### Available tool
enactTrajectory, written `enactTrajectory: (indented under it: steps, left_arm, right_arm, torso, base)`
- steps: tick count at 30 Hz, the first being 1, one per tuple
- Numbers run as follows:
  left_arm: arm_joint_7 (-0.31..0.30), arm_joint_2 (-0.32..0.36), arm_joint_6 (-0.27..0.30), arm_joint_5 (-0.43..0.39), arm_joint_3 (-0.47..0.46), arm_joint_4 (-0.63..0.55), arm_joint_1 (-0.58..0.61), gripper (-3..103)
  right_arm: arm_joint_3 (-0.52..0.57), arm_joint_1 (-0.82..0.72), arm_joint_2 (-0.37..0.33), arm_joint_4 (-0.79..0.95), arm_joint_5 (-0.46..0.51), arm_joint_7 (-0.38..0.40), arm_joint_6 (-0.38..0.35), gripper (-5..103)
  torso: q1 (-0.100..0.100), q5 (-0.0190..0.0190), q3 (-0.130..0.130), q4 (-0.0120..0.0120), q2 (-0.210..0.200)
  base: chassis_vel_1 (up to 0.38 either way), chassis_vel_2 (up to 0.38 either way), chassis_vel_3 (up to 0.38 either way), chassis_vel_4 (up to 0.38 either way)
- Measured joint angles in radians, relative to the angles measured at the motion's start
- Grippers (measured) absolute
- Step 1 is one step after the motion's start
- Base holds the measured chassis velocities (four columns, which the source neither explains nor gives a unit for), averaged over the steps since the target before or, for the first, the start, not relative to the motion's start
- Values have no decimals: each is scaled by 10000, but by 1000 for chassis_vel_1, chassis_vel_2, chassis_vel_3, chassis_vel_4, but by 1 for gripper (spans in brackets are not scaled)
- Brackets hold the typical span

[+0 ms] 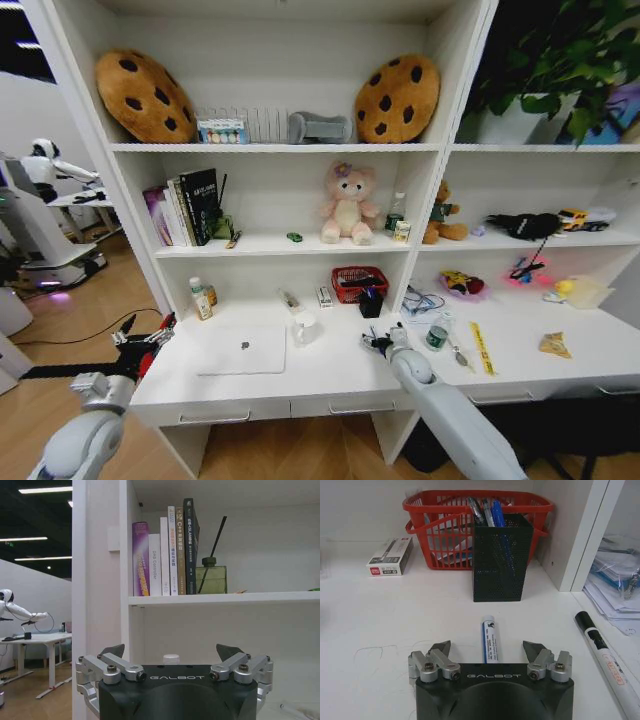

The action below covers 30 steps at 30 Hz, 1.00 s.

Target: Organize the objects on the table.

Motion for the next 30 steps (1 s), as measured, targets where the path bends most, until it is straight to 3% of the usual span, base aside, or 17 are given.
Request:
enactTrajectory:
  steps: [4, 6, 9, 10, 19, 26, 28, 29, 30]
  left_arm:
    - [0, 0, -1, 0, 0, 0, 0, 100]
    - [0, 0, 0, 0, 0, 0, 0, 100]
    - [0, 0, 0, 0, 0, 0, 0, 100]
    - [0, 0, 0, 0, 0, 0, 0, 100]
    - [0, 0, 0, 0, 0, 0, 0, 100]
    - [0, 0, 0, 0, 0, 0, 0, 100]
    - [0, 0, 0, 0, 0, 0, 0, 100]
    - [0, 0, 0, 0, 0, 0, 0, 100]
    - [0, 0, 0, 0, 0, 0, 0, 100]
  right_arm:
    - [0, 9, 5, -32, -42, -35, 65, 64]
    - [2, 10, 10, -32, -42, -35, 67, 64]
    - [17, -22, 32, -35, -57, -37, 85, 48]
    - [17, -22, 32, -35, -57, -37, 85, 48]
    - [68, -84, 129, -95, -91, -74, 160, 13]
    - [258, -231, 81, -84, -295, -272, 570, 12]
    - [391, -329, -32, -103, -954, -590, 1461, 12]
    - [391, -329, -32, -103, -954, -590, 1461, 12]
    - [502, -404, -102, -160, -1435, -887, 2161, 12]
  torso:
    - [0, 0, 0, -1, 1]
    - [0, 0, 0, -1, 1]
    - [0, 0, -1, 0, 1]
    - [0, 0, -1, 0, 1]
    - [0, -1, -2, 0, 1]
    - [0, 3, 0, -1, 0]
    - [1, 4, 1, -1, 1]
    - [1, 4, 1, -1, 1]
    - [0, 0, 1, -1, 0]
  base:
    - [0, 0, 0, 0]
    - [0, 0, 0, 0]
    - [0, 0, 0, 0]
    - [0, 0, 0, 0]
    - [0, 0, 0, 0]
    - [0, 0, 0, 0]
    - [0, 0, 0, 0]
    - [0, 0, 0, 0]
    - [0, 0, 0, 0]
